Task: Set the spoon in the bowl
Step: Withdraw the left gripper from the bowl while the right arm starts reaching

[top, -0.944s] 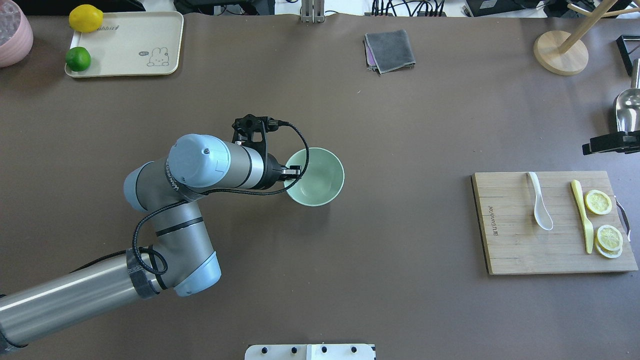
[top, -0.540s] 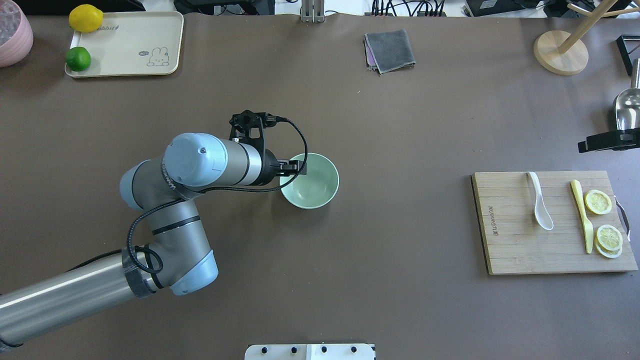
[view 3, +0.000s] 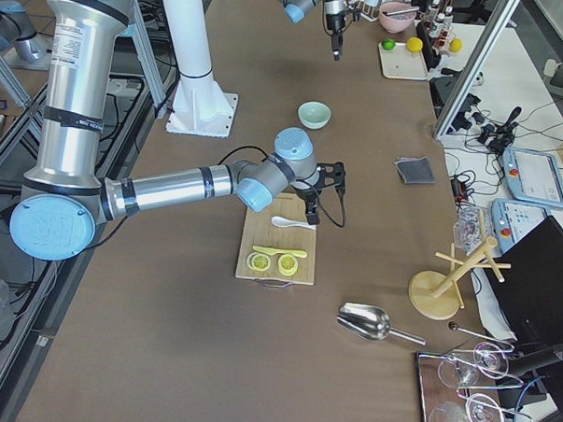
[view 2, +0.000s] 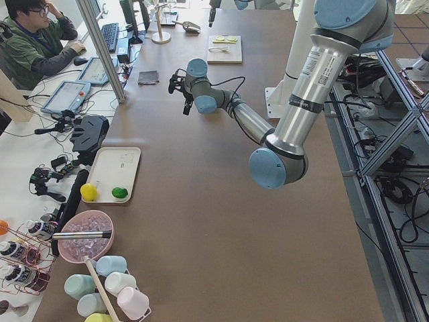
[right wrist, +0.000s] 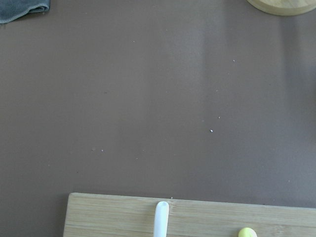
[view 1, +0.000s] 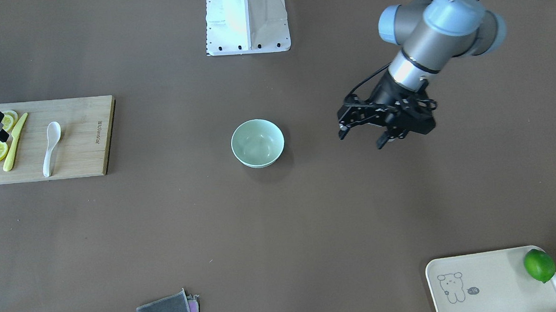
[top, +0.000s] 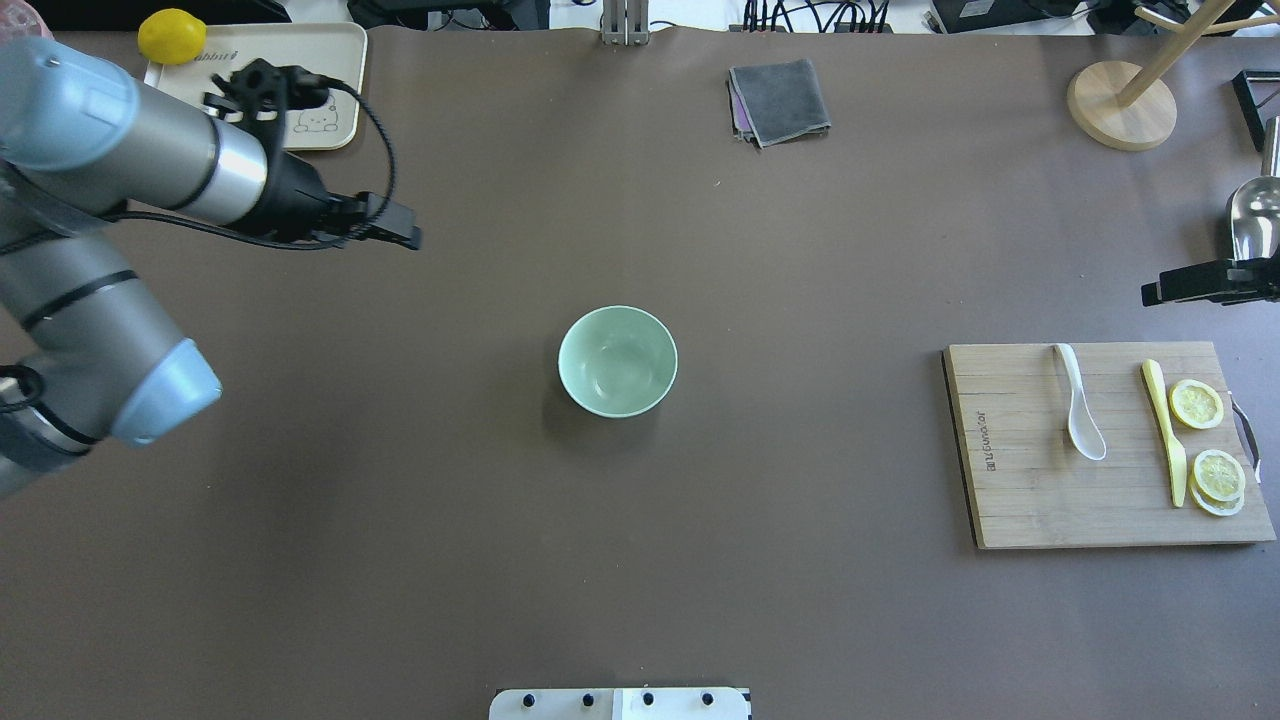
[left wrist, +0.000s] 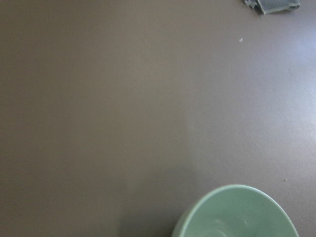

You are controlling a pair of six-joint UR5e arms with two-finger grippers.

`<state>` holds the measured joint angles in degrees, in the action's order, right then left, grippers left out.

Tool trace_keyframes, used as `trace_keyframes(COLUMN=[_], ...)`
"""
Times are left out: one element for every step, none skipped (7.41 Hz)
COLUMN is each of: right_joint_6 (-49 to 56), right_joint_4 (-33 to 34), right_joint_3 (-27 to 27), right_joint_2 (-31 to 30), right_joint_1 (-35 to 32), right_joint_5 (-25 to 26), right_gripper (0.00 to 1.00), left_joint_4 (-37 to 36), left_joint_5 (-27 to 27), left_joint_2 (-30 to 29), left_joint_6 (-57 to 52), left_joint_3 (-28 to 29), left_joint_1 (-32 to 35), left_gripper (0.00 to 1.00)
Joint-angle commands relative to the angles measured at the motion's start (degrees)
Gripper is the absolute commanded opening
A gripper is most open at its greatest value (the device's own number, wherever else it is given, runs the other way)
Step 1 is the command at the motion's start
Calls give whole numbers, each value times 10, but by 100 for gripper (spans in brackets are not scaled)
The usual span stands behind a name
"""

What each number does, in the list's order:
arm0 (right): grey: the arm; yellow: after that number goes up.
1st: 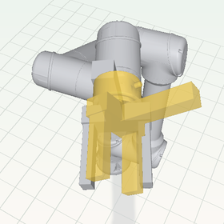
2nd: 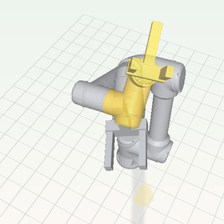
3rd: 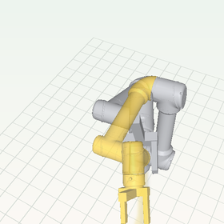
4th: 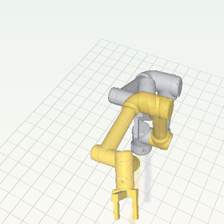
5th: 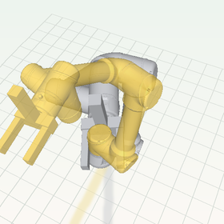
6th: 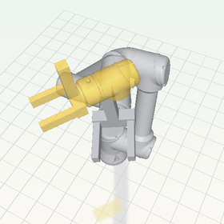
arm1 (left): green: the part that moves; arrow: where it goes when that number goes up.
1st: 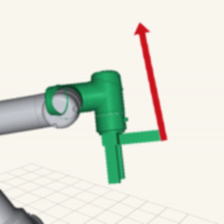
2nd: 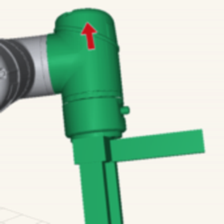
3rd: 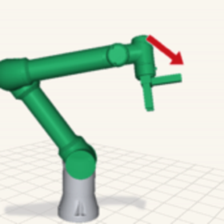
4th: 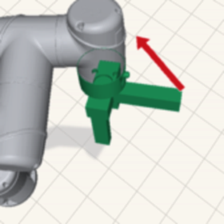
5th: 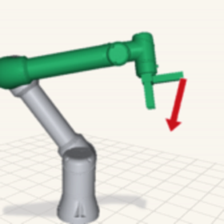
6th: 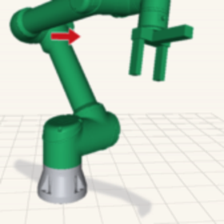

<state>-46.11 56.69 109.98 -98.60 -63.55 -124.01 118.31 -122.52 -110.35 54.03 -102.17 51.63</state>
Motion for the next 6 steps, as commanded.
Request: trace_keyframes(right_joint_6=[-72,-78,-96,-109,-115,-132], right_joint_4=[0,1,1,0,-1,-12], right_joint_3=[12,13,9,9,2,-10], right_joint_2=[-2,-4,-7,-18,-23,-23], right_joint_1=[49,78,98,112,133,160], right_joint_5=[57,101,120,132,157,180], right_gripper=[100,98,97,96,96,96], left_joint_4=[-9,-9,-10,-11,-11,-10], left_joint_5=[-115,-130,-130,-130,-131,-132], left_joint_2=[118,165,182,184,184,185], left_joint_6=[-198,-304,-413,-497,-511,-511], left_joint_3=[-22,-2,46,94,101,101], left_joint_1=[142,209,260,297,311,311], left_gripper=[99,99,99,99,99,99])
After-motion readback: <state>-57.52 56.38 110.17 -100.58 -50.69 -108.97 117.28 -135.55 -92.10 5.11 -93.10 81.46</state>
